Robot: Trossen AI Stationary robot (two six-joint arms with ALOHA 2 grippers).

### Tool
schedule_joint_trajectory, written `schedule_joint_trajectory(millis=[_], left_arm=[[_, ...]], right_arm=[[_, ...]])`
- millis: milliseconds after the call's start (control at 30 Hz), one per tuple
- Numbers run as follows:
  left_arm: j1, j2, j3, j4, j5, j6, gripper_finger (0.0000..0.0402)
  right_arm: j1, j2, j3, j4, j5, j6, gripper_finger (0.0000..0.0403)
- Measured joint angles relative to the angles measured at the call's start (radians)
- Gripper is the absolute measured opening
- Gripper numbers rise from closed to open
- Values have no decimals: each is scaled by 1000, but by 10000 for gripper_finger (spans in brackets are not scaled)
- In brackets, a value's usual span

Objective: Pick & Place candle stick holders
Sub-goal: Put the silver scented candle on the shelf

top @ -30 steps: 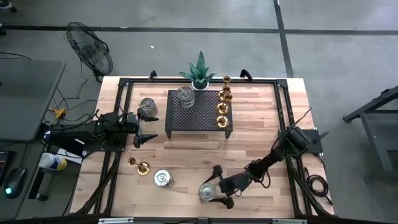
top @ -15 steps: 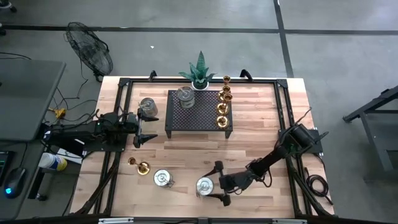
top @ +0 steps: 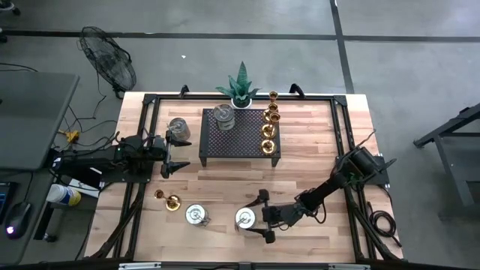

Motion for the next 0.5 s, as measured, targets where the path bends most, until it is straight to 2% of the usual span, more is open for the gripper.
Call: schedule_joint_trajectory(millis=[500], left_arm=[[0,0,0,0,0,0,392]], right_arm=[[-12,0,0,0,-4,-3,373]])
